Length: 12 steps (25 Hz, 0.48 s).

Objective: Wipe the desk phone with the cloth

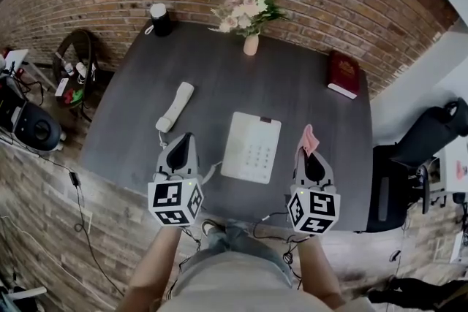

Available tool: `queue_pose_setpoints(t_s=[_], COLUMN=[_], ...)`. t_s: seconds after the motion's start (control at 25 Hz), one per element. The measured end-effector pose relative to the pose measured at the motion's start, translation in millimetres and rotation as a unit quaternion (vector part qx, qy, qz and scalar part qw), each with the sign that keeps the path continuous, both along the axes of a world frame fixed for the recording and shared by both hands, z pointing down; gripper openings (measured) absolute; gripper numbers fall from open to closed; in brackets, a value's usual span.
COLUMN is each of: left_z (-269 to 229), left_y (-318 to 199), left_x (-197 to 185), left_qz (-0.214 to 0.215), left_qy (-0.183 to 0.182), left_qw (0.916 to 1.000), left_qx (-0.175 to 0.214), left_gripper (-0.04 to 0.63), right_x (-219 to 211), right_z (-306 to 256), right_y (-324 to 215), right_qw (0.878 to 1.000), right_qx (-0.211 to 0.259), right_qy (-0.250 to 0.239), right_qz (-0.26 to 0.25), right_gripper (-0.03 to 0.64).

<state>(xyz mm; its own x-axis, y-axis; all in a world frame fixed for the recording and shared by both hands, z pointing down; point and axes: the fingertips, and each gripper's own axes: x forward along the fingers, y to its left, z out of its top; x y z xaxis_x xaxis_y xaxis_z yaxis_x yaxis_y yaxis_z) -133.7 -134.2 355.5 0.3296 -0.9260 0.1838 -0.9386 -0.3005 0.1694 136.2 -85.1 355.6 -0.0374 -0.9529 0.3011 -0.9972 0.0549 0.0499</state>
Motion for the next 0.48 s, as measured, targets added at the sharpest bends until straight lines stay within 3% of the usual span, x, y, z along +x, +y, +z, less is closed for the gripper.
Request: queue_pose_setpoints(t_s=[0.48], left_z=[27.6], left_y=[1.1], left_x=[-19.0], left_qz=[-0.028], left_qy=[-0.020], left_qw=[0.9993], left_qx=[-0.017], left_gripper=[0.003], right_x=[-28.6], right_z=[18.4], right_y=[-38.1], right_qw=[0.990], right_qx=[-0.032], right_qy=[0.093], right_qz=[-0.103], right_gripper=[0.020])
